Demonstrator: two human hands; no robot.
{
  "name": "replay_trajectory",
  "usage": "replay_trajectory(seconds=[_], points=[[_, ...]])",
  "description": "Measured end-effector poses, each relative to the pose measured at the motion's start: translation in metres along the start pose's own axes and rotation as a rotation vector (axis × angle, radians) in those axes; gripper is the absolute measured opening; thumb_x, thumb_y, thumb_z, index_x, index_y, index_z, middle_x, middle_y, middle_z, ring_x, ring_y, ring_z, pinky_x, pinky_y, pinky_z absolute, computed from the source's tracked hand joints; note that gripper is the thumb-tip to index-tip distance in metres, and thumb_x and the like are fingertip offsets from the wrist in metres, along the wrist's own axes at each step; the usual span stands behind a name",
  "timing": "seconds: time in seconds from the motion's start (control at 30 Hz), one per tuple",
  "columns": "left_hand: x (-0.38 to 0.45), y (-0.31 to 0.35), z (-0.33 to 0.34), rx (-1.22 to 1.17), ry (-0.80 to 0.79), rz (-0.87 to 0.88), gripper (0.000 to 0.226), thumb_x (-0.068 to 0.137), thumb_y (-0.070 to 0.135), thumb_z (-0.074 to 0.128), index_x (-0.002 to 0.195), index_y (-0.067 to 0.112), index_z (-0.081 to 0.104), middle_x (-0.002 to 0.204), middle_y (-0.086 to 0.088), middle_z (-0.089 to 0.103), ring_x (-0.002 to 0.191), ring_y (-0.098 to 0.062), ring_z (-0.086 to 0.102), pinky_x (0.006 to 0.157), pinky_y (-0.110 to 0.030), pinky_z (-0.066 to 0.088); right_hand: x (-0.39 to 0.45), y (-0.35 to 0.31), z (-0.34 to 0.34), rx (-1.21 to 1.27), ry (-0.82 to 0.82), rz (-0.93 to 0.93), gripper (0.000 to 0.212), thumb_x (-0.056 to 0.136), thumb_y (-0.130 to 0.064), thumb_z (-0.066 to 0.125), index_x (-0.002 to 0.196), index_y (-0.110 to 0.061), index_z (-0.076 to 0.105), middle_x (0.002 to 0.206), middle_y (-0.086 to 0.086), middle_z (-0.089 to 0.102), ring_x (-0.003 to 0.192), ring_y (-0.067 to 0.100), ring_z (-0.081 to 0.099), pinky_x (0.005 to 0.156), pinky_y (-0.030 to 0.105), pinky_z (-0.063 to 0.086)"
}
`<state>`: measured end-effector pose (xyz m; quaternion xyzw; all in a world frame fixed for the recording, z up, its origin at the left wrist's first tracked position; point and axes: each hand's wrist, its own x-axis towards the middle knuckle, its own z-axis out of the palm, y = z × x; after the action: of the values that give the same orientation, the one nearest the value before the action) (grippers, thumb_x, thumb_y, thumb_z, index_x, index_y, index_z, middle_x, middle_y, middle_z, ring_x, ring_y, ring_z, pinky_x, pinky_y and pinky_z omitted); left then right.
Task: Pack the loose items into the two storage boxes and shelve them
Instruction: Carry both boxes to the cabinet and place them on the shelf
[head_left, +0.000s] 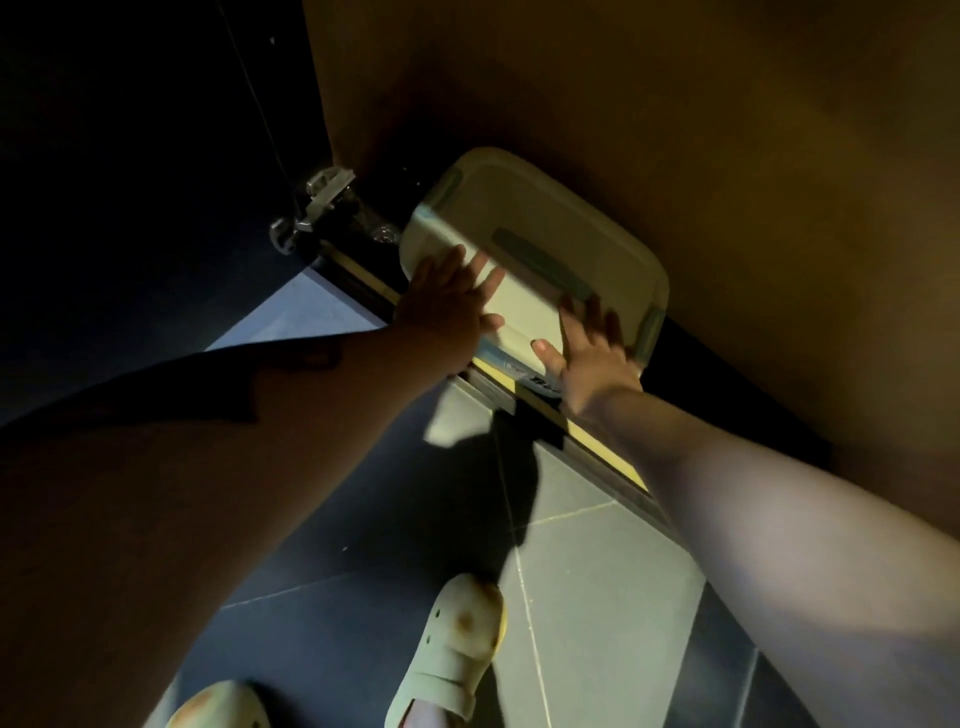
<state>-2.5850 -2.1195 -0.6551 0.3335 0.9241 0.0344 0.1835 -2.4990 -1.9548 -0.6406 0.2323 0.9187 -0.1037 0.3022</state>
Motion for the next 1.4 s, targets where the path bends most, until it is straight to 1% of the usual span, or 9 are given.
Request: replay_trajectory(seconds=[0.17,0.4,0.7,0.9,1.07,1.13,1.23,1.33,1.4], points=[[-0.044,0.019,-0.029,-0.126,-0.121,-0.076,0.054,0.099,0.039,0.036,0.147,0.017,0.023,0.157,-0.012,0.012,0.143,-0.035,0.011,0.113,-0.05,0.023,-0.055,-0.024,-0.02,0.192,-0.07,0.006,0.061,0.101,-0.05,0.03,0.152,-0.036,0.001,0.162,0.002,-0.004,0.148,0.029,-0.002,0.119,0.048,0.011],[-0.165,0.033,-0.151,-0.518,0.088,-0.203,0.044,0.099,0.033,0.038,0.142,0.023,0.038,0.154,-0.001,0.03,0.139,-0.022,0.03,0.111,-0.039,0.03,-0.212,-0.033,-0.115,0.329,0.209,-0.103,0.06,0.099,-0.051,0.036,0.151,-0.043,0.008,0.162,-0.004,0.003,0.149,0.021,0.003,0.118,0.038,0.007],[-0.267,0.147,-0.396,-0.436,0.243,0.237,0.042,0.091,0.026,0.052,0.133,0.027,0.052,0.141,0.004,0.049,0.13,-0.015,0.044,0.11,-0.028,0.03,-0.445,0.027,-0.256,0.501,0.394,0.013,0.06,0.096,-0.045,0.05,0.149,-0.042,0.023,0.16,-0.013,0.012,0.146,0.014,0.014,0.118,0.031,0.017],[-0.286,0.265,-0.506,-0.582,0.389,0.448,0.034,0.093,0.025,0.052,0.126,0.029,0.056,0.126,0.009,0.056,0.111,-0.014,0.056,0.096,-0.033,0.047,-0.568,0.138,-0.299,0.577,0.743,0.203,0.044,0.09,-0.021,0.059,0.134,-0.026,0.053,0.133,-0.01,0.055,0.126,0.01,0.047,0.108,0.025,0.034],[-0.26,0.361,-0.533,-0.597,0.409,0.493,0.039,0.093,0.033,0.05,0.131,0.027,0.05,0.13,0.005,0.051,0.11,-0.017,0.055,0.085,-0.035,0.049,-0.585,0.245,-0.367,0.6,1.168,0.4,0.037,0.089,-0.02,0.061,0.125,-0.021,0.059,0.123,-0.001,0.06,0.117,0.02,0.048,0.097,0.039,0.044],[-0.244,0.397,-0.531,-0.573,0.342,0.472,0.045,0.093,0.037,0.05,0.136,0.025,0.045,0.141,-0.001,0.043,0.124,-0.023,0.046,0.092,-0.039,0.047,-0.573,0.282,-0.393,0.502,1.115,0.464,0.04,0.092,-0.03,0.058,0.131,-0.021,0.054,0.131,0.003,0.056,0.123,0.024,0.043,0.1,0.041,0.037],[-0.217,0.446,-0.517,-0.485,0.226,0.408,0.064,0.091,0.044,0.052,0.147,0.026,0.027,0.158,-0.003,0.014,0.145,-0.022,0.011,0.114,-0.039,0.024,-0.546,0.335,-0.411,0.354,0.818,0.522,0.058,0.094,-0.047,0.049,0.147,-0.026,0.036,0.155,0.004,0.03,0.14,0.028,0.027,0.111,0.039,0.026],[-0.191,0.468,-0.5,-0.385,0.184,0.305,0.077,0.09,0.047,0.05,0.151,0.025,0.008,0.159,-0.001,-0.012,0.145,-0.018,-0.015,0.119,-0.034,0.005,-0.512,0.379,-0.414,0.371,0.577,0.528,0.07,0.091,-0.061,0.043,0.151,-0.034,0.019,0.162,-0.006,0.001,0.148,0.022,0.002,0.119,0.038,0.01],[-0.175,0.473,-0.494,-0.413,0.194,0.185,0.083,0.091,0.047,0.05,0.151,0.024,-0.003,0.157,-0.002,-0.019,0.145,-0.02,-0.016,0.117,-0.032,0.005,-0.494,0.402,-0.418,0.474,0.542,0.509,0.077,0.087,-0.067,0.044,0.152,-0.037,0.016,0.161,-0.01,-0.005,0.148,0.021,0.001,0.12,0.039,0.008]])
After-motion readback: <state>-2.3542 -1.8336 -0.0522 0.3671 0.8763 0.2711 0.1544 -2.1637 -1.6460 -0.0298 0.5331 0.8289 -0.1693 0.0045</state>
